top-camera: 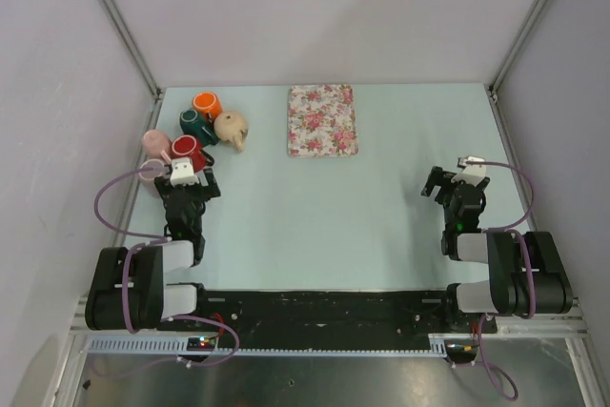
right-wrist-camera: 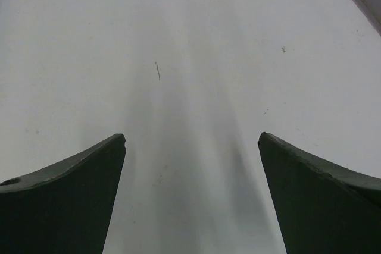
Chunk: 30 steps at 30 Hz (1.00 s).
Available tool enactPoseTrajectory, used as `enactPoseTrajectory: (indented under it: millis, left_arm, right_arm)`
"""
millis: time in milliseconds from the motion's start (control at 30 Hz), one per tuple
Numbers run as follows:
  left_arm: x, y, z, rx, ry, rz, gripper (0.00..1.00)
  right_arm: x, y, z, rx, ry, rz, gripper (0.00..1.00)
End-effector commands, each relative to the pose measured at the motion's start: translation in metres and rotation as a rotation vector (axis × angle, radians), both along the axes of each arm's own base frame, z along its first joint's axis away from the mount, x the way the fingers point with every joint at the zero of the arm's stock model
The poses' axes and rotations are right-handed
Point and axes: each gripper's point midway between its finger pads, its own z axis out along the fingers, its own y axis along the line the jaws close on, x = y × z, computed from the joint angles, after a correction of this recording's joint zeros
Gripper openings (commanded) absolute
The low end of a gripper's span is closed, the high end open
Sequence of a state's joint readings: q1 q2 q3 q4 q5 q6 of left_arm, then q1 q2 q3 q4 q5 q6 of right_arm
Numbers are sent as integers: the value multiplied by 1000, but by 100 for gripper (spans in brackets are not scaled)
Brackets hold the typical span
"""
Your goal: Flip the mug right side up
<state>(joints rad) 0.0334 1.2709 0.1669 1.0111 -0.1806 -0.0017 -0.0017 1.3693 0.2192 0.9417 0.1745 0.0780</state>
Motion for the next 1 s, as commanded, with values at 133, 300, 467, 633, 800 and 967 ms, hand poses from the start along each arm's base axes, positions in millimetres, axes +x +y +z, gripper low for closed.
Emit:
enactPoseTrajectory:
  millis: [133, 300, 467, 633, 800, 967]
  left_arm:
    - [7, 7, 27, -7, -93, 33, 98]
    - [8, 7, 31, -4, -98, 33, 98]
    - [37, -8, 49, 75, 181, -110, 99]
    - [13, -53, 76, 389, 451, -608, 98]
    - [-25, -26, 69, 874, 698, -836, 98]
    - [-46, 7, 44, 1572, 796, -1129, 97]
  right_arm:
    - [10, -7, 38, 4, -86, -44, 100]
    - [13, 3, 66, 42, -35, -39, 100]
    - [16, 40, 103, 108, 8, 112, 100]
    - [5, 105, 135, 73, 22, 453, 100]
    - [-19, 140, 140, 40, 33, 653, 100]
    - [-34, 159, 132, 73, 81, 742, 100]
